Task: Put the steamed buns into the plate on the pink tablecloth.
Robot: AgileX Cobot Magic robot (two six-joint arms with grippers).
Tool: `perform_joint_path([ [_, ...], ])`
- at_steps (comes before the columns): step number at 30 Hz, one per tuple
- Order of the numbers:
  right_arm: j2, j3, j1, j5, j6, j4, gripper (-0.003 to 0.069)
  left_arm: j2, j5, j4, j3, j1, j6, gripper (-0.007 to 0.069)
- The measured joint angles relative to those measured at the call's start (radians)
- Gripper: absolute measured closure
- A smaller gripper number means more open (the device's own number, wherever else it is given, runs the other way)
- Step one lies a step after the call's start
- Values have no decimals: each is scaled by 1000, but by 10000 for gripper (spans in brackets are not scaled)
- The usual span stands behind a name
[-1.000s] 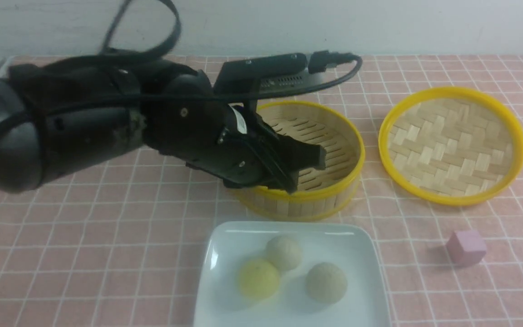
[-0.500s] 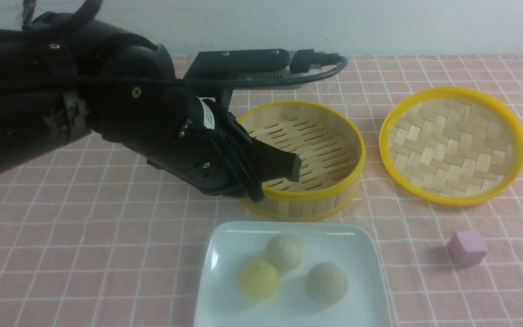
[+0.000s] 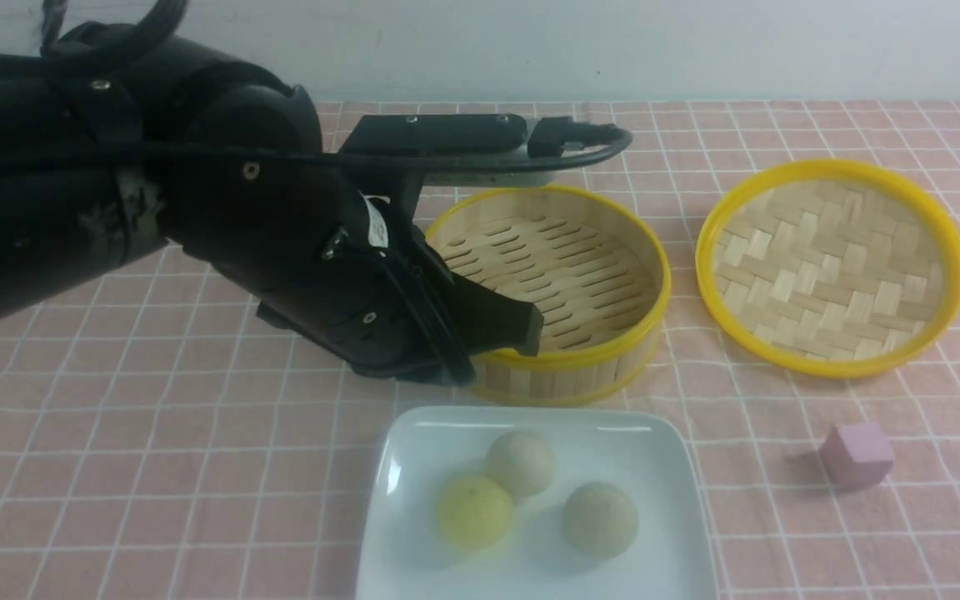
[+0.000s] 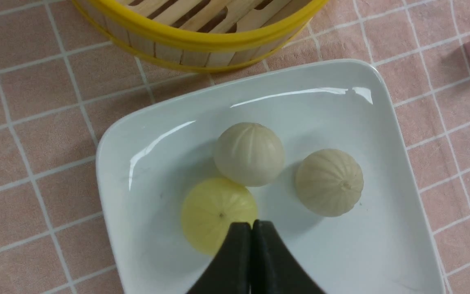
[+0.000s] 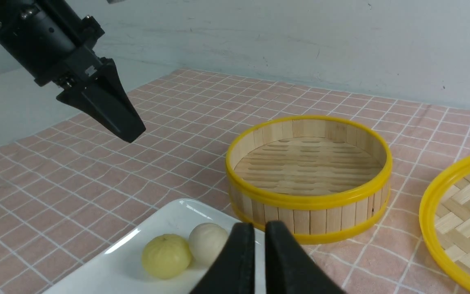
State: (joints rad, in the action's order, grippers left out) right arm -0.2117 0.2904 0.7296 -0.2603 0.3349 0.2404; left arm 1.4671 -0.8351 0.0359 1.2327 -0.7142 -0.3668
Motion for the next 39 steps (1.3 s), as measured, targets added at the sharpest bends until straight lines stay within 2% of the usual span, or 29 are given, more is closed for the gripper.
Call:
perform_joint_path([
  [3, 0, 0, 0, 0, 0, -5, 629, 0, -6, 0, 0, 0, 0, 609],
  [7, 37, -9, -2, -7, 0, -76, 629, 0, -25, 0, 0, 0, 0, 606],
  [10, 74, -34, -51, -6, 0, -134, 629, 0, -43, 0, 0, 0, 0, 606],
  [13, 112, -83, -167, -7, 0, -155, 623, 0, -63, 0, 0, 0, 0, 604],
  [14, 115, -87, -167, -7, 0, -155, 623, 0, -62, 0, 0, 0, 0, 604],
  [15, 145, -129, -245, -8, 0, -158, 619, 0, -67, -3, 0, 0, 0, 603],
  [20, 218, -247, -452, -16, 0, -157, 613, -15, -75, -3, 0, 0, 0, 602],
  [25, 221, -315, -588, -63, 0, -129, 607, -66, -86, -36, 0, 0, 20, 602],
  [32, 221, -309, -650, -123, 0, -117, 599, -185, -151, -83, 0, 0, 49, 599],
  [39, 221, -308, -654, -132, 0, -116, 596, -376, -289, -228, 0, 0, 52, 594],
])
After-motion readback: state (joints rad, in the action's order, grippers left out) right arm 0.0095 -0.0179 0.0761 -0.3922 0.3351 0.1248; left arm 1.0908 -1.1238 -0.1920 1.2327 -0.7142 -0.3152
